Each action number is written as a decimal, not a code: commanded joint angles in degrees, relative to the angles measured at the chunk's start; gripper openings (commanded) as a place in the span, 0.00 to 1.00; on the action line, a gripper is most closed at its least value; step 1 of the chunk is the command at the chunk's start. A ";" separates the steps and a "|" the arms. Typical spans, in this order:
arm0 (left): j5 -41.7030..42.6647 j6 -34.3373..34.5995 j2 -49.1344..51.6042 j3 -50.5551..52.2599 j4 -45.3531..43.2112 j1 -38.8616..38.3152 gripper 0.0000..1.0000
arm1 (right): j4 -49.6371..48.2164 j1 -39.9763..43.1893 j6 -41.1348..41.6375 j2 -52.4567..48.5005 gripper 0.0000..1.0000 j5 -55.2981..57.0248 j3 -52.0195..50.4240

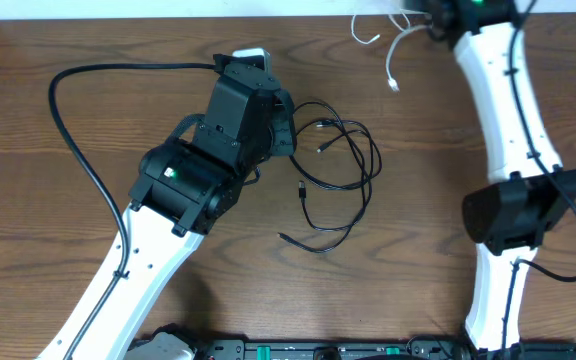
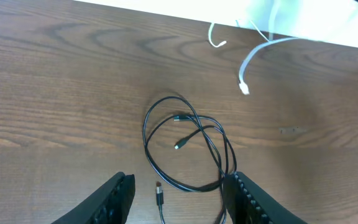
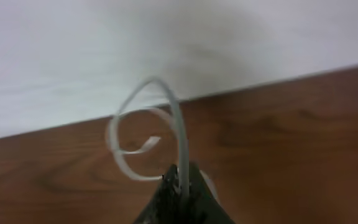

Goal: Untangle cables

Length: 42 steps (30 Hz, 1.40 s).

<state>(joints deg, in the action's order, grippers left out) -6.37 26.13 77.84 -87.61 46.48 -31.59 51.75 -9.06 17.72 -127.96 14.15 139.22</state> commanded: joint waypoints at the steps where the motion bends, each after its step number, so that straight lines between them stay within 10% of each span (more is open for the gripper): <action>1: -0.74 0.07 0.61 0.11 0.24 0.20 0.50 | 1.99 7.10 -2.14 1.88 0.01 2.60 0.61; 13: -0.72 0.09 1.14 0.11 1.27 0.20 0.50 | -3.72 29.33 -3.65 1.86 0.01 -2.56 0.61; 31: -0.74 0.09 1.16 0.11 1.03 0.20 0.50 | -14.97 30.38 -3.54 -10.88 0.02 -3.34 0.57; 33: -0.74 0.09 1.16 0.11 1.05 0.20 0.50 | -14.91 30.40 -2.95 -12.22 0.19 -3.43 0.57; 35: -0.74 0.09 1.16 0.11 1.03 0.20 0.51 | -14.69 30.38 -2.97 -12.87 0.84 -3.43 0.57; 36: -0.74 0.09 1.16 0.11 1.03 0.20 0.50 | -14.62 30.38 -2.99 -13.05 0.99 -3.58 0.57; 42: -0.74 0.09 1.16 0.11 0.98 0.20 0.50 | -11.15 30.38 -3.21 -10.43 0.99 -7.48 0.61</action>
<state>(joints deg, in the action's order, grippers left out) -6.37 26.15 78.67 -87.57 47.53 -31.59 39.29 21.56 14.46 -142.30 8.75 139.00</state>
